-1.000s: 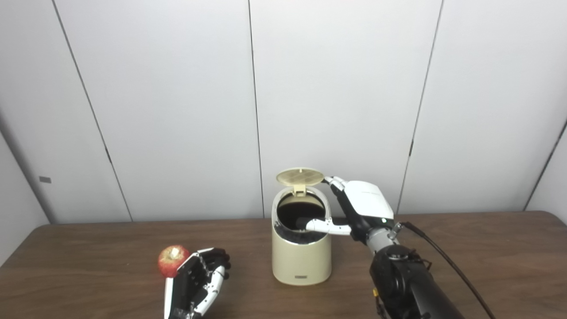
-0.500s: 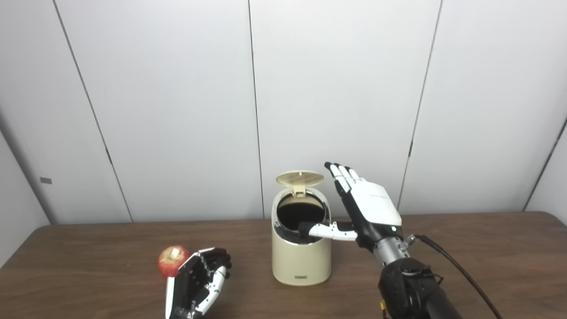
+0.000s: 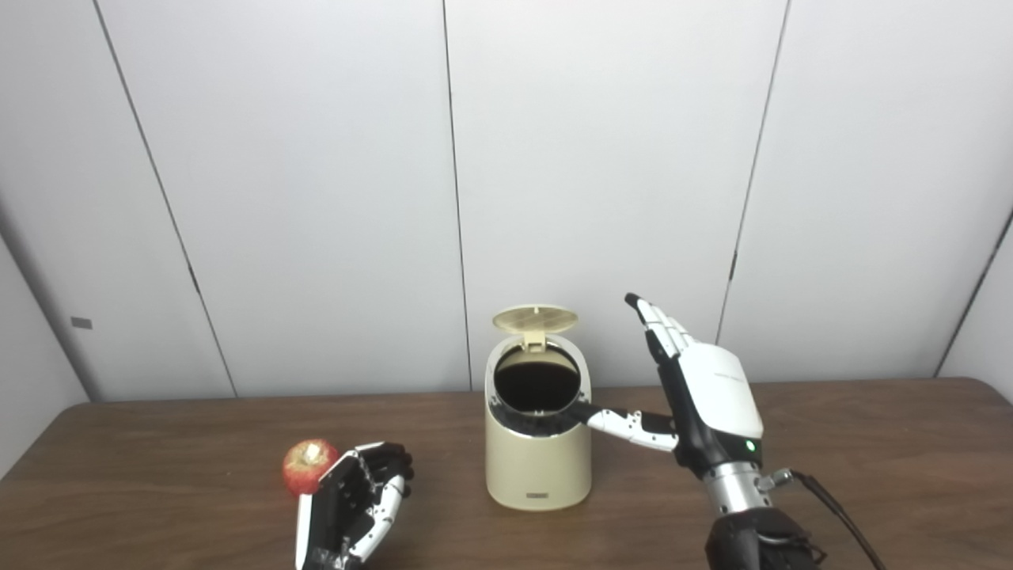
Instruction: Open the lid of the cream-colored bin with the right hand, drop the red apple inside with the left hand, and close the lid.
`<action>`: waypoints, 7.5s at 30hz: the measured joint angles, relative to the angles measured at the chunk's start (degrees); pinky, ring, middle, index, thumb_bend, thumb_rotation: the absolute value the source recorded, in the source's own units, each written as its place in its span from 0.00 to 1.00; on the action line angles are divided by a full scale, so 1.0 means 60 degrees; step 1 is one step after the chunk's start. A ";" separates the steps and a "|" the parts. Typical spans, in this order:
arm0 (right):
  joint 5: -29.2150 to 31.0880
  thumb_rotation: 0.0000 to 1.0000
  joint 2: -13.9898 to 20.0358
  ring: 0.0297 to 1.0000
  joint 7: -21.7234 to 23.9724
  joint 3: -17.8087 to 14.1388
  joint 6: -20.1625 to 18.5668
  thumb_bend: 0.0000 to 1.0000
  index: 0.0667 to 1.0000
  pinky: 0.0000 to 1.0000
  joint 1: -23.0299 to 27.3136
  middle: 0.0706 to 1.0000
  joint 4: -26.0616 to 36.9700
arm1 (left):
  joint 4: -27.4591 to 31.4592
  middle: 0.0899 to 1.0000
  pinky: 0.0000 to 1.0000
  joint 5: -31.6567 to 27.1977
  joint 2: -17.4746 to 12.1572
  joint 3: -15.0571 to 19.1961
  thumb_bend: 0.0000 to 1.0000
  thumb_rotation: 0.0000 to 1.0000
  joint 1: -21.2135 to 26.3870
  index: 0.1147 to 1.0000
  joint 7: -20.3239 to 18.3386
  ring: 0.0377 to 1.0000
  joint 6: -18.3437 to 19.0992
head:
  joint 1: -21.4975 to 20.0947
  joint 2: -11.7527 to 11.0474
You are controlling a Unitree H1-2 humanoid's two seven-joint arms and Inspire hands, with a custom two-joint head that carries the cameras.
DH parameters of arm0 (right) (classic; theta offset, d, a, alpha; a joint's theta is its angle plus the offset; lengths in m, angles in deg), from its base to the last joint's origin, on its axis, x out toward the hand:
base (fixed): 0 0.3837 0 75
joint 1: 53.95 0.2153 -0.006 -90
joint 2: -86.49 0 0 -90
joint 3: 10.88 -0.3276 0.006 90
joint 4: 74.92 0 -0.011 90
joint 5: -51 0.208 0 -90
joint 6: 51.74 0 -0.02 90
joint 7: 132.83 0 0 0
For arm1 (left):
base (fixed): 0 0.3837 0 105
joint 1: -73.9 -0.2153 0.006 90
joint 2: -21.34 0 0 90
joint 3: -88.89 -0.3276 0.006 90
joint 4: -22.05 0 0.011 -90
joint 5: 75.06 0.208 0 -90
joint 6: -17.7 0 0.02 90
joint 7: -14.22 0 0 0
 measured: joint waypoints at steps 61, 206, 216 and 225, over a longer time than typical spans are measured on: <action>0.1627 0.72 -0.0101 0.68 -0.3676 -0.0929 0.5061 0.44 0.69 0.59 -0.1930 0.69 -0.2195 | 0.2781 0.87 0.79 0.3812 -0.2865 0.0300 1.00 0.34 0.0201 0.90 -0.0257 0.87 0.1658 | 0.0820 0.0279; 0.2027 0.60 -0.0130 0.68 -0.3052 -0.1326 0.5068 0.47 0.68 0.58 -0.1779 0.70 -0.2414 | 0.2974 0.44 0.63 0.5275 -0.1306 -0.1257 0.52 0.00 0.1714 0.40 0.2144 0.65 0.1847 | 0.1025 0.0103; 0.1967 0.61 -0.0169 0.68 -0.3058 -0.1317 0.5049 0.48 0.69 0.58 -0.1773 0.71 -0.2419 | 0.2327 0.45 0.61 0.5328 -0.0921 -0.1566 0.52 0.00 0.2164 0.39 0.2151 0.64 0.1605 | 0.0689 -0.0102; 0.1746 0.61 -0.0218 0.68 -0.3283 -0.1227 0.4997 0.46 0.68 0.58 -0.1722 0.71 -0.2460 | 0.1178 0.45 0.61 0.5398 -0.0689 -0.1891 0.52 0.00 0.2379 0.40 0.2269 0.66 0.1312 | 0.0308 -0.0190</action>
